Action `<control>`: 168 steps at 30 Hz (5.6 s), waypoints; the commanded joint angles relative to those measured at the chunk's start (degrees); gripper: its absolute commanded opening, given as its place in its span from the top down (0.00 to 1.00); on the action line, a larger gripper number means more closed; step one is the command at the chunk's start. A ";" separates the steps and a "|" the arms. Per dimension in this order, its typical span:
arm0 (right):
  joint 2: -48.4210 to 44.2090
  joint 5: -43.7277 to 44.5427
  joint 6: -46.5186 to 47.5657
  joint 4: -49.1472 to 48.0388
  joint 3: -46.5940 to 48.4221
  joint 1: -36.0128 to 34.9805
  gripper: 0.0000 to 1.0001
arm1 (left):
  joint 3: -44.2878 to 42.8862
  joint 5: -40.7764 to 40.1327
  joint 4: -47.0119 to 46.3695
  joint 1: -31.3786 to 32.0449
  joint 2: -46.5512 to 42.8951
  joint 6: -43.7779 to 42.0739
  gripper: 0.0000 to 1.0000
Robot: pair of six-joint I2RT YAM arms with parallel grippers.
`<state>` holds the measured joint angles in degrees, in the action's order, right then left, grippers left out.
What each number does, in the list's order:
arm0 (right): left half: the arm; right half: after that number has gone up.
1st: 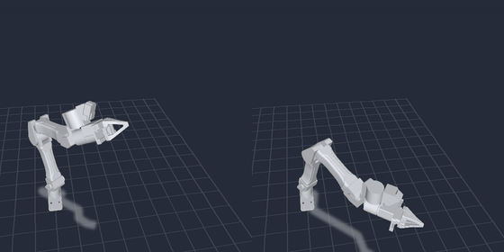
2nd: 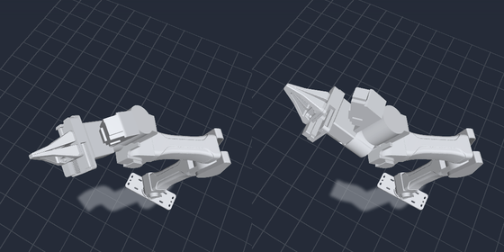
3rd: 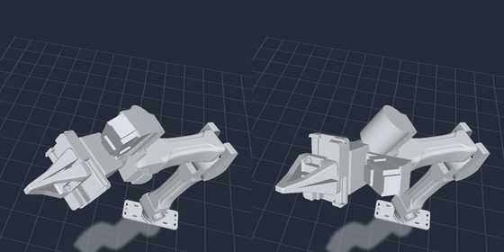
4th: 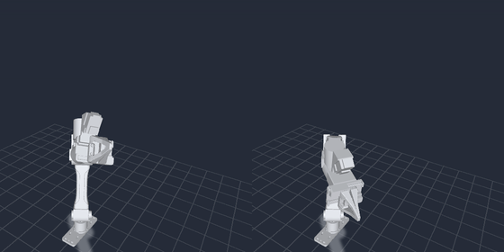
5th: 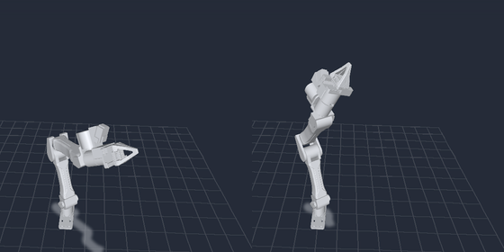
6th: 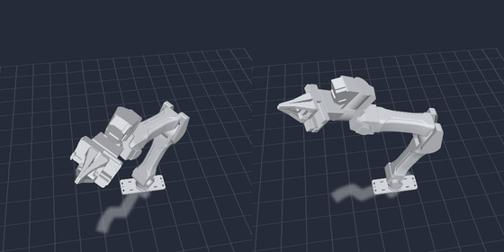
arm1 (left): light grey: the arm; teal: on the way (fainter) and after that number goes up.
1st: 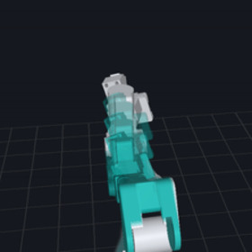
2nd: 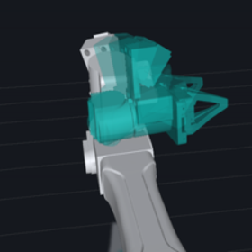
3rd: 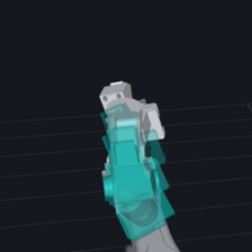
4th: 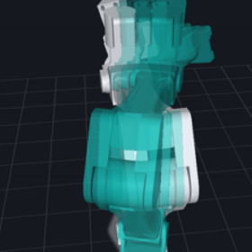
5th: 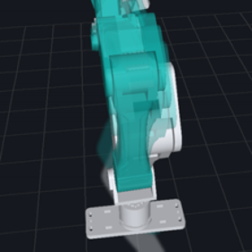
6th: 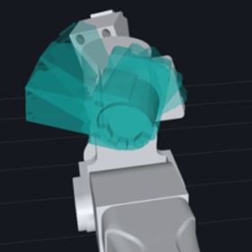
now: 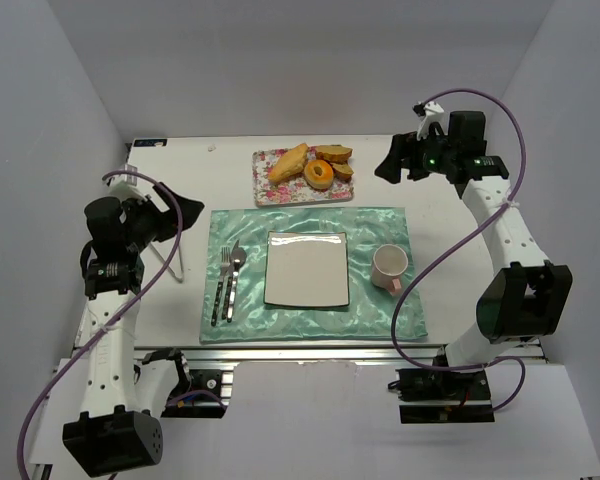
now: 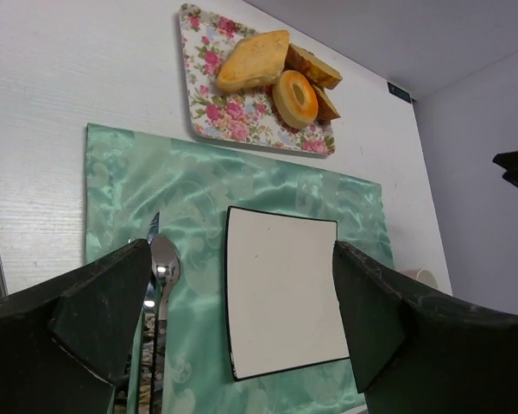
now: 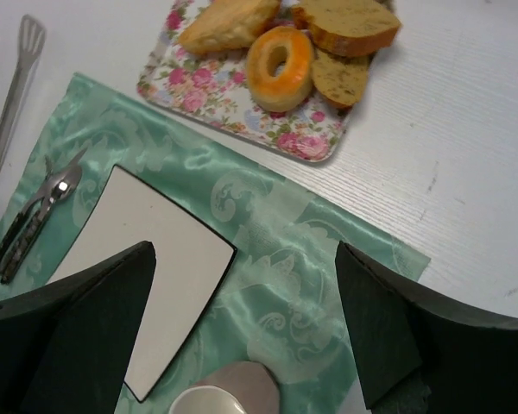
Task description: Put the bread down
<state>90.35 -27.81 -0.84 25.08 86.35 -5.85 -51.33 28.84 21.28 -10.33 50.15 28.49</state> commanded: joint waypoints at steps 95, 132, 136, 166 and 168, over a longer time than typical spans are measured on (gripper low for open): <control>-7.20 -19.03 9.10 -9.17 -12.69 -2.33 0.11 | -39.71 -5.55 15.46 19.20 47.23 -13.46 0.45; -5.09 -20.09 8.22 -9.35 -11.73 -0.83 0.11 | -46.51 -38.42 17.05 36.61 58.31 -37.28 0.38; -4.57 -20.35 8.14 -9.52 -11.55 -0.74 0.11 | -44.38 -37.72 15.90 36.69 57.08 -37.98 0.38; -3.42 -20.79 7.52 -9.79 -10.23 0.04 0.11 | -51.59 -41.67 13.09 36.87 68.33 -35.35 0.54; -3.60 -20.79 7.35 -9.96 -10.41 0.05 0.11 | -51.15 -41.85 13.09 36.87 67.98 -35.08 0.59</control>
<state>86.76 -47.11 7.22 17.06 73.73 -6.33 -100.47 -13.34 35.64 26.37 119.72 -7.42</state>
